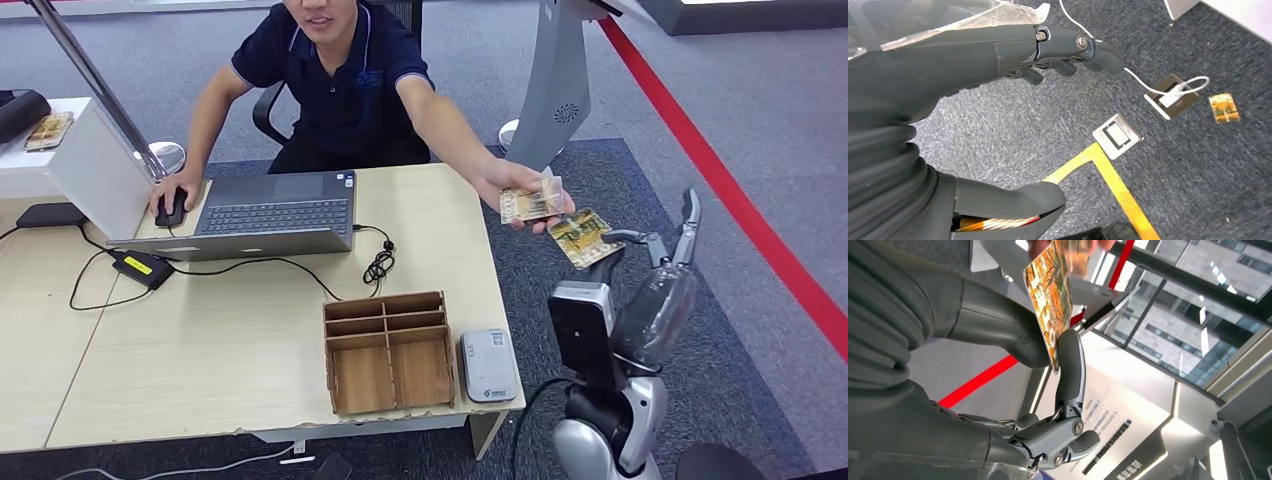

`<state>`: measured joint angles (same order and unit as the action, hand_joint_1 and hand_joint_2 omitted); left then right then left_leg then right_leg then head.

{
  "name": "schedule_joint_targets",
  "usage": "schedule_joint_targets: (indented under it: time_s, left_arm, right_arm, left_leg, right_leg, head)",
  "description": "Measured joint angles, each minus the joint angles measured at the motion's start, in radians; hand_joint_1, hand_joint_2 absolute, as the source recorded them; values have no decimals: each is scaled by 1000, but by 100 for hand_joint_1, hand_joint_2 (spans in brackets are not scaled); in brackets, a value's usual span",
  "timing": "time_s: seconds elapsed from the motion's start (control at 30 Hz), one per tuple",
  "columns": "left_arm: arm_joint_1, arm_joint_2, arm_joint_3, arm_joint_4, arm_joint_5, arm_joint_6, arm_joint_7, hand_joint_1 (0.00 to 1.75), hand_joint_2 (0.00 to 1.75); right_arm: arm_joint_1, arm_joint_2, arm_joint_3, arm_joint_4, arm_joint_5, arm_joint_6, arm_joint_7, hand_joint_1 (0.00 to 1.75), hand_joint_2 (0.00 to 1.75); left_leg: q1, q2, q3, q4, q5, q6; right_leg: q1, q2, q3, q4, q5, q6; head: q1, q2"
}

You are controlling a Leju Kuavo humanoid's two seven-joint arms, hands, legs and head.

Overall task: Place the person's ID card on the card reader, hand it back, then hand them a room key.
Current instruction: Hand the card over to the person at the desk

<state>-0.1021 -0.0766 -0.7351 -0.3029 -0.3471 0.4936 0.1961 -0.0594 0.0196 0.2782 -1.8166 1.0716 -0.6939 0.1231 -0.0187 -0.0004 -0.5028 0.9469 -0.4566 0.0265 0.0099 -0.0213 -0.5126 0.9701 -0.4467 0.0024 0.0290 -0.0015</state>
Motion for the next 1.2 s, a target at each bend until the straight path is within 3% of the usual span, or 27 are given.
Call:
schedule_joint_targets:
  time_s: [0.5,0.53,0.63,0.67,1.0,1.2]
  left_arm:
    - [-10,-14,-1,0,-5,-3,2,0,175]
    - [-10,-14,-1,0,-5,-3,2,0,175]
    - [-10,-15,-1,0,-3,-3,2,0,175]
    - [-10,-15,-1,0,-2,-3,2,0,175]
    - [-10,-16,-2,0,4,-3,6,0,175]
    - [-9,-16,-2,0,18,1,6,0,175]
  right_arm:
    - [-141,66,82,274,-31,0,-19,175,175]
    - [-146,69,85,289,-30,0,-19,157,175]
    - [-157,77,94,327,-29,0,-17,26,175]
    - [-159,78,97,337,-29,0,-13,0,175]
    - [-159,88,101,395,-32,-2,-16,0,175]
    - [-142,95,100,406,-196,-2,-73,0,175]
  left_leg:
    - [0,0,0,0,0,0]
    - [0,0,0,0,0,0]
    - [0,0,0,0,0,0]
    - [0,0,0,0,0,0]
    - [0,0,0,0,0,0]
    - [0,0,0,0,0,0]
  right_leg:
    - [0,0,0,0,0,0]
    - [0,0,0,0,0,0]
    - [0,0,0,0,0,0]
    - [0,0,0,0,0,0]
    - [0,0,-1,0,0,0]
    - [0,0,-1,0,0,0]
  head:
    - [0,0]
    - [0,0]
    - [0,0]
    - [0,0]
    - [0,0]
    - [0,0]
